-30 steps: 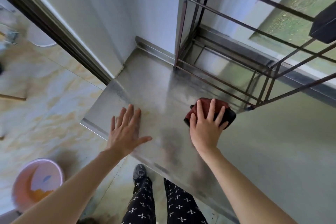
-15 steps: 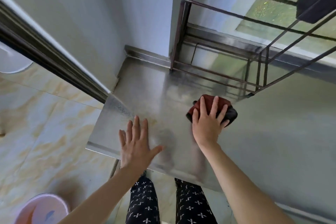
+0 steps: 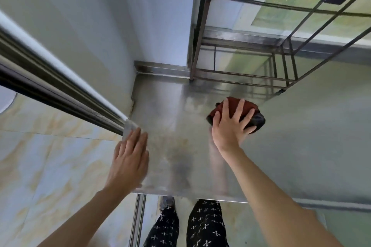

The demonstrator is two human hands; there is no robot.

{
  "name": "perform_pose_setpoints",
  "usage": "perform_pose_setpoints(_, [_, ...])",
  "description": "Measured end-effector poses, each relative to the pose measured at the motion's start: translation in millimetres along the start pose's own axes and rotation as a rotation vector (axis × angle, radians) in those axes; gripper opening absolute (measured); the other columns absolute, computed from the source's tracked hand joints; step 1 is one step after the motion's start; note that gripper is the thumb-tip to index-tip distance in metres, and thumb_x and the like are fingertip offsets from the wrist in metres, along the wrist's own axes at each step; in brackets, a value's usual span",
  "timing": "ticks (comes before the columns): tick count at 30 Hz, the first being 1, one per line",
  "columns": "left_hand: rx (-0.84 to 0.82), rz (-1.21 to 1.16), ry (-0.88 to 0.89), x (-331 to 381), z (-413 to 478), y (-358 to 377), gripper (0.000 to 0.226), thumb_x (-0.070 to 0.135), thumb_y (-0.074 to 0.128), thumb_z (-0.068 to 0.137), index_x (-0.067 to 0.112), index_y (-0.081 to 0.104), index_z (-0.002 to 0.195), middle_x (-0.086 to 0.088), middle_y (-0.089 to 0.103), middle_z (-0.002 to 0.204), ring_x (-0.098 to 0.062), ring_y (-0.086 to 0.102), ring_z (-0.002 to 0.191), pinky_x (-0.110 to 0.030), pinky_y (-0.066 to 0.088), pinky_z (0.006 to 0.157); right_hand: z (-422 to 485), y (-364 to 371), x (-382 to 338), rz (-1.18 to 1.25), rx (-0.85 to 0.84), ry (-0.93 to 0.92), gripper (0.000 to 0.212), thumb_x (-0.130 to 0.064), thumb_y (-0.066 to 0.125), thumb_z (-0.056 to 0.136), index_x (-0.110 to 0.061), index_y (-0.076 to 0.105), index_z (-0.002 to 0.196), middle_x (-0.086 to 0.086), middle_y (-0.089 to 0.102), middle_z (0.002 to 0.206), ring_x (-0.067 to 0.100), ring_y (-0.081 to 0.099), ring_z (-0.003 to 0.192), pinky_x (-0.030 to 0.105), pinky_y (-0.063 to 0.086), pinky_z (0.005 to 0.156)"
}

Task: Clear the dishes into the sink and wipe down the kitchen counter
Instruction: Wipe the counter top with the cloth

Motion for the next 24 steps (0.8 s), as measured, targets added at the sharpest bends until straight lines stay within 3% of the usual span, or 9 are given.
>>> perform_pose_setpoints(4, [0.057, -0.001, -0.001, 0, -4, 0, 0.054, 0.033, 0.023, 0.094, 0.011, 0.032, 0.143, -0.009, 0.033, 0.149, -0.023, 0.026, 0.138, -0.043, 0.025, 0.108, -37, 21, -67, -0.157, 0.023, -0.449, 0.049, -0.047, 0.03, 0.093, -0.034, 0.04, 0.139, 0.009, 0.029, 0.152, 0.047, 0.025, 0.136, 0.072, 0.029, 0.093])
perform_pose_setpoints(6, [0.067, 0.008, -0.007, -1, -5, 1, 0.054, 0.033, 0.023, 0.094, 0.013, 0.03, 0.143, -0.008, 0.031, 0.15, -0.022, 0.025, 0.139, -0.043, 0.023, 0.11, -36, 22, -70, -0.216, 0.013, -0.595, 0.051, -0.052, 0.032, 0.09, -0.036, 0.042, 0.137, 0.006, 0.031, 0.152, 0.046, 0.028, 0.135, 0.072, 0.033, 0.09])
perform_pose_setpoints(8, [0.073, 0.006, -0.007, -2, -5, 1, 0.054, 0.033, 0.023, 0.093, 0.013, 0.03, 0.143, -0.007, 0.03, 0.15, -0.021, 0.024, 0.14, -0.042, 0.02, 0.111, -22, 13, -54, -0.195, 0.012, -0.54, 0.051, -0.054, 0.032, 0.091, -0.04, 0.036, 0.14, 0.001, 0.022, 0.155, 0.043, 0.018, 0.139, 0.072, 0.027, 0.096])
perform_pose_setpoints(13, [0.08, -0.012, -0.007, -2, -6, 1, 0.053, 0.033, 0.023, 0.094, 0.014, 0.031, 0.143, -0.006, 0.031, 0.149, -0.02, 0.023, 0.139, -0.04, 0.018, 0.111, -8, 10, -38, 0.004, 0.023, -0.014, 0.051, -0.048, 0.025, 0.097, -0.04, 0.015, 0.147, 0.001, -0.006, 0.158, 0.039, -0.011, 0.142, 0.068, 0.006, 0.107])
perform_pose_setpoints(15, [0.082, -0.031, -0.012, -4, -5, 2, 0.052, 0.034, 0.022, 0.094, 0.016, 0.03, 0.143, -0.004, 0.031, 0.15, -0.018, 0.023, 0.139, -0.04, 0.018, 0.111, -25, 25, -87, -0.024, 0.007, -0.151, 0.051, -0.048, 0.023, 0.097, -0.039, 0.017, 0.147, 0.004, -0.002, 0.159, 0.042, -0.006, 0.142, 0.07, 0.007, 0.104])
perform_pose_setpoints(18, [0.087, -0.109, 0.007, -10, -6, 3, 0.052, 0.036, 0.015, 0.097, 0.02, 0.032, 0.143, 0.001, 0.029, 0.15, -0.014, 0.023, 0.14, -0.037, 0.018, 0.111, -51, 34, -154, -0.121, -0.003, -0.574, 0.049, -0.049, 0.026, 0.094, -0.038, 0.032, 0.142, 0.005, 0.018, 0.156, 0.044, 0.013, 0.14, 0.072, 0.022, 0.099])
perform_pose_setpoints(20, [0.119, -0.163, 0.011, -18, -9, -1, 0.051, 0.034, 0.014, 0.097, 0.019, 0.036, 0.141, 0.002, 0.031, 0.149, -0.015, 0.027, 0.138, -0.038, 0.025, 0.109, -44, 37, -154, -0.175, -0.074, -0.725, 0.05, -0.052, 0.027, 0.095, -0.043, 0.024, 0.144, -0.002, 0.007, 0.159, 0.038, 0.002, 0.143, 0.069, 0.017, 0.104])
perform_pose_setpoints(22, [0.166, -0.213, -0.04, -32, -17, -8, 0.051, 0.031, 0.017, 0.096, 0.017, 0.038, 0.14, 0.001, 0.034, 0.148, -0.019, 0.033, 0.134, -0.039, 0.031, 0.105, -28, 31, -131, -0.199, -0.079, -0.686, 0.052, -0.055, 0.027, 0.094, -0.046, 0.018, 0.144, -0.007, 0.0, 0.159, 0.034, -0.003, 0.144, 0.067, 0.015, 0.108])
perform_pose_setpoints(24, [0.194, -0.26, -0.057, -38, -22, -11, 0.05, 0.031, 0.018, 0.095, 0.02, 0.033, 0.142, 0.003, 0.031, 0.149, -0.017, 0.035, 0.131, -0.036, 0.032, 0.103, -13, 17, -103, -0.124, -0.005, -0.472, 0.051, -0.054, 0.028, 0.094, -0.045, 0.02, 0.144, -0.006, 0.001, 0.159, 0.035, -0.002, 0.144, 0.066, 0.012, 0.108])
Point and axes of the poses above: each hand's wrist, its own z-axis towards the middle knuckle, its own y-axis out of the palm, x = y × z, the point moved 10 cm from there along z, towards the middle knuckle
